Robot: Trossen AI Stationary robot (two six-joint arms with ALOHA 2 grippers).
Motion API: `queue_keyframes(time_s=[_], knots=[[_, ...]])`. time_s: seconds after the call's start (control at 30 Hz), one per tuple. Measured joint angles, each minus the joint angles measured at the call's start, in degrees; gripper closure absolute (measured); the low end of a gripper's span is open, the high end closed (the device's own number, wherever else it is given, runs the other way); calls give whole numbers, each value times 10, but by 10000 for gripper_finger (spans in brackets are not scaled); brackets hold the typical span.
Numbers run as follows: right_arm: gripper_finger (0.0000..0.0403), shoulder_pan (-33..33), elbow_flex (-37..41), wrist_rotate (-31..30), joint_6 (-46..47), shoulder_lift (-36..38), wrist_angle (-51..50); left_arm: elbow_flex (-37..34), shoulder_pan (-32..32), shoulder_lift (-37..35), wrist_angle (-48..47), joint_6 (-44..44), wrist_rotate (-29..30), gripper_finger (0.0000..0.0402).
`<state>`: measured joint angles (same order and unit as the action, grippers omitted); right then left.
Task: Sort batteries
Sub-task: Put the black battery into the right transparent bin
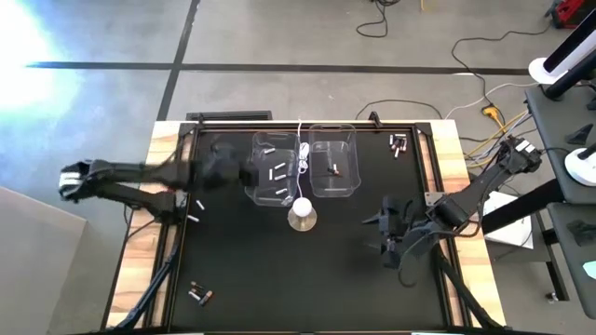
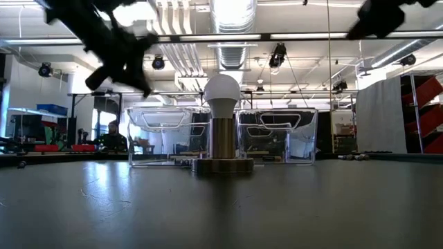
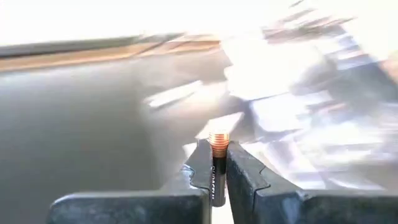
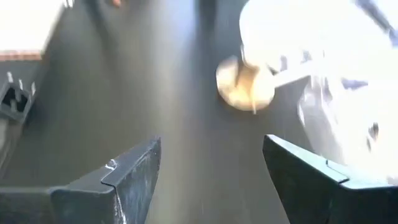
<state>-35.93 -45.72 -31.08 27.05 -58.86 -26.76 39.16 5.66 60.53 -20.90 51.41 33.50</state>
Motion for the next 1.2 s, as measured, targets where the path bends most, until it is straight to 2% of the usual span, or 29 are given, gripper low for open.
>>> queue_keyframes(time_s=[0.1,0.17,0.23,0.33,0.43,0.53,0.67,0.87,1.03,1.2], knots=[[129,16,15,-9,-75,-33,135,-65,-153,-17,227,-89,115,399],[134,31,17,-8,-125,-65,224,-111,-240,0,436,-218,190,399],[140,47,17,0,-170,-101,314,-153,-312,39,655,-350,234,399],[150,78,4,32,-214,-154,418,-185,-373,121,935,-496,242,399],[160,117,-30,97,-222,-203,451,-185,-397,204,1099,-585,215,399],[168,148,-75,137,-223,-253,445,-157,-395,258,1094,-597,187,399],[174,170,-141,165,-241,-307,404,-108,-389,310,1093,-615,184,399],[171,180,-226,166,-259,-351,324,-80,-390,312,1070,-635,142,397],[178,184,-255,165,-271,-349,326,-81,-387,309,1047,-617,135,396],[203,185,-259,165,-279,-349,343,-78,-375,310,1028,-598,97,396]])
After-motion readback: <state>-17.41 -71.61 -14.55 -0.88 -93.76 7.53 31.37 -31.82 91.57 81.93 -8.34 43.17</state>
